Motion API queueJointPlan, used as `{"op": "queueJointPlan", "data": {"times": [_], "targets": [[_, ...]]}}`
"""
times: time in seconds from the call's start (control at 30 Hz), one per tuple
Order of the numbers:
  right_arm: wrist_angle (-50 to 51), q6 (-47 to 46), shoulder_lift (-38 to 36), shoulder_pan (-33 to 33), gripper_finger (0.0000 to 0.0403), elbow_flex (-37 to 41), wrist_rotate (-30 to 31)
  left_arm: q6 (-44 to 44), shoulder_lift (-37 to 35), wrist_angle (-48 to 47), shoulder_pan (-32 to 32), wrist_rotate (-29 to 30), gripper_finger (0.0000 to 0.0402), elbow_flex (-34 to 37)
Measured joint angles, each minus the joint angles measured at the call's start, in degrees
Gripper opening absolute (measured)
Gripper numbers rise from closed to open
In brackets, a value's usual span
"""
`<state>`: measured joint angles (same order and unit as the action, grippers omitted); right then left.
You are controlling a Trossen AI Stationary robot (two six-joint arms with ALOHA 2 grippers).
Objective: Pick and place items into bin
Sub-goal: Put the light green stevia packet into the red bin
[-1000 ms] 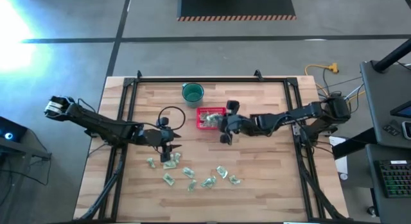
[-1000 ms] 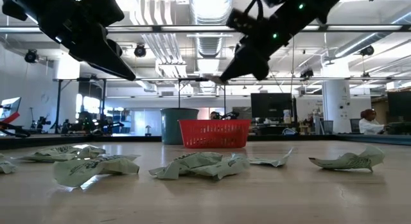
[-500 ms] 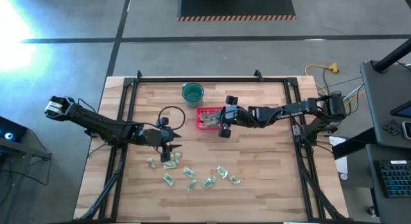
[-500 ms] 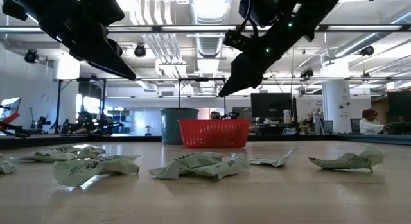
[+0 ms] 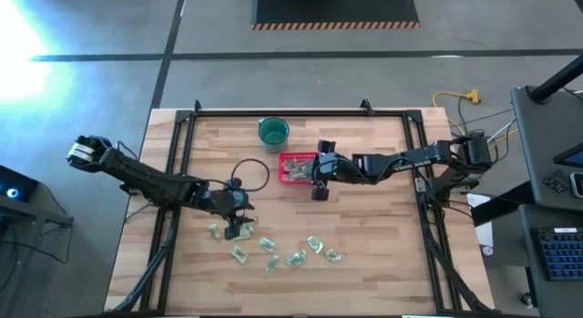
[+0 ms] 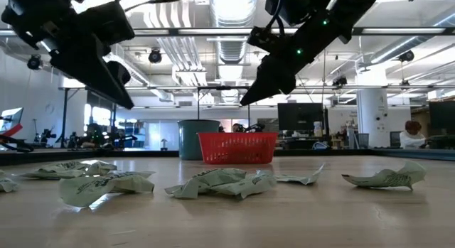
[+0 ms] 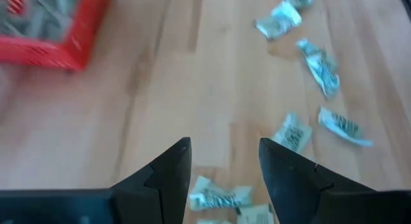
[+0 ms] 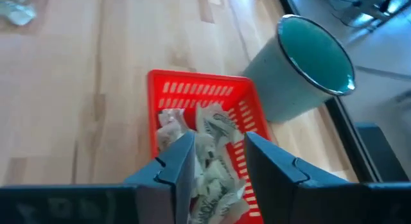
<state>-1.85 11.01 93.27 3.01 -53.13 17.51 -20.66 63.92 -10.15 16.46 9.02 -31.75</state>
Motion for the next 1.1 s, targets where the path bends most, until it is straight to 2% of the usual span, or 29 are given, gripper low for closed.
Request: {"op": "queueJointPlan", "data": {"times": [0.17,0.47,1.1], "targets": [[0.1,1.9,0.0,0.0,0.0113,0.0,-2.6,-3.0,4.0,0.0,0.2,-1.6,0.0167,-0.1],[-0.1,4.5,0.0,0.0,0.0095,0.0,-2.6,-4.6,9.8,0.1,0.2,-2.2,0.0167,-0.2],[-0.6,5.5,-0.1,0.0,0.0068,0.1,-2.6,-6.1,17.0,0.4,0.1,-2.5,0.0166,-0.4]]}}
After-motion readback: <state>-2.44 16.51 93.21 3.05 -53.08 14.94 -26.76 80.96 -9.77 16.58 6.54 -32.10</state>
